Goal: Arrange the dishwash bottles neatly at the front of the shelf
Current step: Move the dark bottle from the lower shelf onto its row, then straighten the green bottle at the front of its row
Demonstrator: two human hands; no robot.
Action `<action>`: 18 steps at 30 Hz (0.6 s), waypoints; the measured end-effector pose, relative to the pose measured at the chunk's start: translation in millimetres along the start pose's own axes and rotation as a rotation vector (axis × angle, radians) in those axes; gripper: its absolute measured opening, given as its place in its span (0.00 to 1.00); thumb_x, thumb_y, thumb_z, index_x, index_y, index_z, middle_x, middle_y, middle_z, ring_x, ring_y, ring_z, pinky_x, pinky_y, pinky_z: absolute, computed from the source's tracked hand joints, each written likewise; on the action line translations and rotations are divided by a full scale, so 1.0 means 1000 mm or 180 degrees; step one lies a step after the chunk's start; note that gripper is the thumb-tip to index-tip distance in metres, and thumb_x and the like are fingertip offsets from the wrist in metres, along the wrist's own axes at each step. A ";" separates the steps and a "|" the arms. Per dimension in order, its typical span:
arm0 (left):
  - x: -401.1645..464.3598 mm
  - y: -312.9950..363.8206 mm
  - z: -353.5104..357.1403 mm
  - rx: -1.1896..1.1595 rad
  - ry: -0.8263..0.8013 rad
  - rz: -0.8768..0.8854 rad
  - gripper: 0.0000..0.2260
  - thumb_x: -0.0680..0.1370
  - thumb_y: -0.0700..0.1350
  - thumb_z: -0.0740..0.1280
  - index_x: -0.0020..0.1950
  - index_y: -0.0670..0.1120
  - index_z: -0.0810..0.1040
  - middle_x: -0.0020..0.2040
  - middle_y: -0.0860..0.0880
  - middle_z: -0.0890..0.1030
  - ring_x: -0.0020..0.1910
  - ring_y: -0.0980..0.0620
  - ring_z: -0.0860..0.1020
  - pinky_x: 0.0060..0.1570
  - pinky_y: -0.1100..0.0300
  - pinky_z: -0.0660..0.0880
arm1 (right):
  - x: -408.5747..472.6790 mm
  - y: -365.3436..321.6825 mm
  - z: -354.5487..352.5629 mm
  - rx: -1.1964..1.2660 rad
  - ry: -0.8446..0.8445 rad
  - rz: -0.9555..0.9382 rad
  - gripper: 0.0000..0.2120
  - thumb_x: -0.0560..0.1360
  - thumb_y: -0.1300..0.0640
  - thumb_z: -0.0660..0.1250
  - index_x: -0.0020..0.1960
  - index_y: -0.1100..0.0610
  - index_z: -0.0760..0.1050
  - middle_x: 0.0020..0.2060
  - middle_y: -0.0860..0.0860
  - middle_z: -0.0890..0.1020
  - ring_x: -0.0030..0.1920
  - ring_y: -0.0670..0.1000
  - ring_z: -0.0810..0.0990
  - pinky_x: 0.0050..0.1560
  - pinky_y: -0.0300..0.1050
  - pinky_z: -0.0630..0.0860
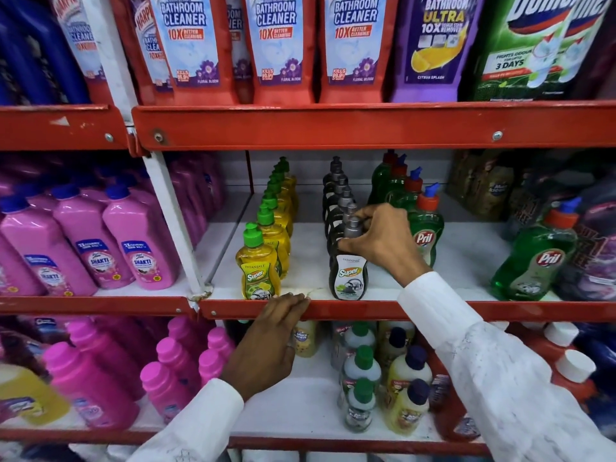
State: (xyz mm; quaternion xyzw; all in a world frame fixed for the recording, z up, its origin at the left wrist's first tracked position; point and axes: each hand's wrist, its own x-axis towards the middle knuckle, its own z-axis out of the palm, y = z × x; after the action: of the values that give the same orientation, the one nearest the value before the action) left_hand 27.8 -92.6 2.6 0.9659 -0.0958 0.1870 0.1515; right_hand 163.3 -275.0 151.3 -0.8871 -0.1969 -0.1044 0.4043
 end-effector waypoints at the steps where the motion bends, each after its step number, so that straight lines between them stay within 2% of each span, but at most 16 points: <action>1: 0.000 0.002 0.001 0.0049 0.0015 -0.0030 0.37 0.68 0.38 0.64 0.76 0.48 0.59 0.74 0.47 0.65 0.74 0.47 0.61 0.76 0.54 0.53 | 0.000 0.001 0.000 0.0024 -0.0014 -0.0017 0.19 0.60 0.56 0.83 0.49 0.56 0.83 0.37 0.48 0.84 0.33 0.37 0.78 0.31 0.28 0.70; 6: 0.002 0.027 0.011 0.0442 0.0049 -0.0135 0.32 0.70 0.43 0.65 0.74 0.49 0.61 0.73 0.44 0.66 0.74 0.42 0.61 0.74 0.40 0.58 | -0.011 0.006 -0.003 0.0135 -0.0028 -0.0190 0.26 0.63 0.60 0.81 0.60 0.57 0.80 0.49 0.52 0.87 0.36 0.39 0.79 0.39 0.27 0.75; 8: 0.005 0.040 0.018 0.0522 0.0044 -0.0037 0.31 0.71 0.45 0.64 0.74 0.50 0.61 0.75 0.44 0.65 0.74 0.42 0.60 0.74 0.38 0.57 | -0.023 0.016 -0.007 0.0195 0.0013 -0.0143 0.30 0.65 0.59 0.80 0.65 0.55 0.76 0.55 0.51 0.85 0.39 0.40 0.79 0.43 0.29 0.77; 10: 0.011 0.053 0.023 0.0503 0.0070 0.0142 0.30 0.72 0.47 0.62 0.74 0.51 0.61 0.75 0.44 0.64 0.75 0.42 0.60 0.74 0.39 0.58 | -0.042 0.034 -0.011 0.0216 0.0196 -0.0123 0.31 0.67 0.57 0.79 0.68 0.53 0.74 0.58 0.49 0.83 0.47 0.45 0.80 0.49 0.35 0.78; 13: 0.026 0.072 0.034 0.0284 0.0117 0.0423 0.27 0.75 0.46 0.61 0.74 0.49 0.62 0.75 0.44 0.65 0.75 0.44 0.61 0.73 0.41 0.60 | -0.080 0.073 -0.013 0.0266 0.0872 -0.0234 0.22 0.70 0.58 0.76 0.63 0.52 0.78 0.54 0.47 0.82 0.51 0.48 0.79 0.50 0.37 0.78; 15: 0.035 0.079 0.042 0.0098 0.0101 0.0529 0.28 0.74 0.45 0.64 0.74 0.47 0.63 0.75 0.44 0.65 0.75 0.45 0.62 0.73 0.43 0.62 | -0.095 0.103 -0.010 0.0257 0.1371 -0.0128 0.19 0.70 0.60 0.75 0.60 0.53 0.79 0.53 0.46 0.80 0.54 0.50 0.77 0.54 0.43 0.77; 16: 0.041 0.082 0.047 0.0038 0.0079 0.0576 0.29 0.74 0.44 0.65 0.74 0.46 0.63 0.75 0.44 0.66 0.75 0.45 0.62 0.72 0.44 0.63 | -0.097 0.119 -0.011 0.0214 0.1613 -0.0051 0.19 0.69 0.61 0.74 0.59 0.54 0.78 0.54 0.48 0.80 0.56 0.52 0.76 0.58 0.43 0.74; 18: 0.049 0.087 0.057 0.0005 0.0044 0.0653 0.30 0.72 0.42 0.67 0.74 0.45 0.63 0.75 0.44 0.66 0.75 0.45 0.62 0.73 0.46 0.62 | -0.094 0.145 -0.016 0.0123 0.2038 0.0159 0.20 0.69 0.62 0.74 0.60 0.56 0.75 0.57 0.54 0.79 0.60 0.56 0.74 0.65 0.36 0.64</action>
State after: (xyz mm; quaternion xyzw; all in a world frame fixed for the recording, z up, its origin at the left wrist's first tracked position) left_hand 70.5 -198.9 -5.9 0.9498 -0.1930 0.2082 0.1315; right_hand 141.6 -398.1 31.1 -0.8059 -0.0398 -0.3644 0.4649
